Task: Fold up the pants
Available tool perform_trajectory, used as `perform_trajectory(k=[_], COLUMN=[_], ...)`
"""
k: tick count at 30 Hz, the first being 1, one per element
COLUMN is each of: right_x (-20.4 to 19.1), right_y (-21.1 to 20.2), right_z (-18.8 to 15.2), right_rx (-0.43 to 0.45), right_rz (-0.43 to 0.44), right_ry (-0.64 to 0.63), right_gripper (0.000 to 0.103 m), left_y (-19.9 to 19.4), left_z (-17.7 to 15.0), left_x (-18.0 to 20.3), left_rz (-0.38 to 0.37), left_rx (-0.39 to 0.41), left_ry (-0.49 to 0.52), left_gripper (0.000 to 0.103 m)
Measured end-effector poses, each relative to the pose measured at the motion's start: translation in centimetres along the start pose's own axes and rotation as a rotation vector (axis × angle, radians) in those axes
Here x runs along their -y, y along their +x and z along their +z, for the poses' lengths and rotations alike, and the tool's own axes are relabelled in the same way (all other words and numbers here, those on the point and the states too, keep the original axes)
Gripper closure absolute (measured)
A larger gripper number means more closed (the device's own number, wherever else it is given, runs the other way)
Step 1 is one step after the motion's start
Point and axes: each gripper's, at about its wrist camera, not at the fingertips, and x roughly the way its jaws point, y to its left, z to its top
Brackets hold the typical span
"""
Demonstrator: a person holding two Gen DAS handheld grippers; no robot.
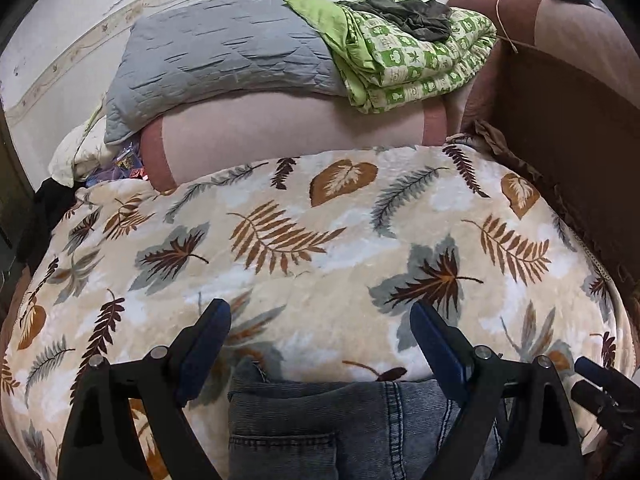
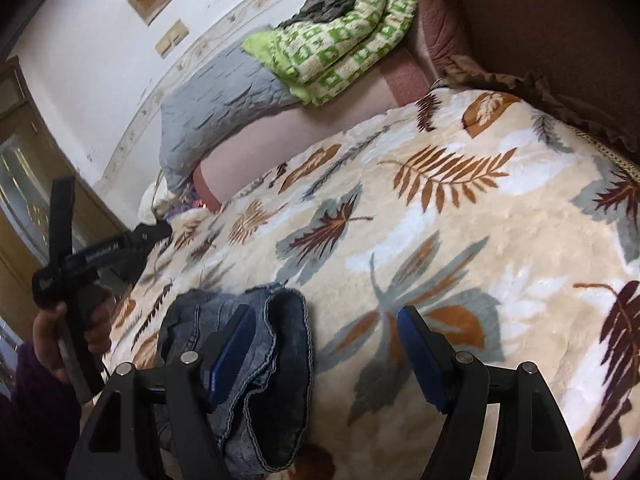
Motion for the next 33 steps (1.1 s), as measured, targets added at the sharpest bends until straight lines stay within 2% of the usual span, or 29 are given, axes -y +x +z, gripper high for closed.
perform_trajectory(k=[9,13,19,23,27,30,33], right_x=[-0.3,0.0,-1.1,-1.4,-2.7,-3.0,-3.5], right_y=[-0.3,-0.7,-0.5,-0.9,-0.8,0.6,1.4], right_z=[-0.4,-0.2,-0.3,-0.2,-0.3,-0.4,-0.4], right_rx=[0.008,0.014,0.002,0.02,0.047,-0.002,-0.01], right_rz=[0.012,0.049,0.065,0.068,0.025,0.025,0.015], right_ry=[-0.001,0.03,-0.006,0.025,-0.03,-0.019,-0.021], right_gripper=[0.027,0.027,0.027,0.027,0.027,0.027,0.027], left_y=[-0.3,-1.0,-1.7,-2.1,-2.9,-4.2,-4.9], left_z=[0.0,-0.1,-1.0,-1.5,-2.1,-2.8,-3.7], left_x=[-1.1,-2.1,-3.9,-4.8,-4.9,-5.3,-6.1], left_rz=[0.049,0.107,0.146,0.113,0.099,0.134,0.194], left_rx=[-0.009,0.005,-0.026,-0.037,-0.022,0.022,0.062], left_ry=[-0.004,-0.019,-0.033,-0.062,-0.024,0.033,0.103], left_gripper=[0.012,0.012,0.012,0.012,0.012,0.012,0.012])
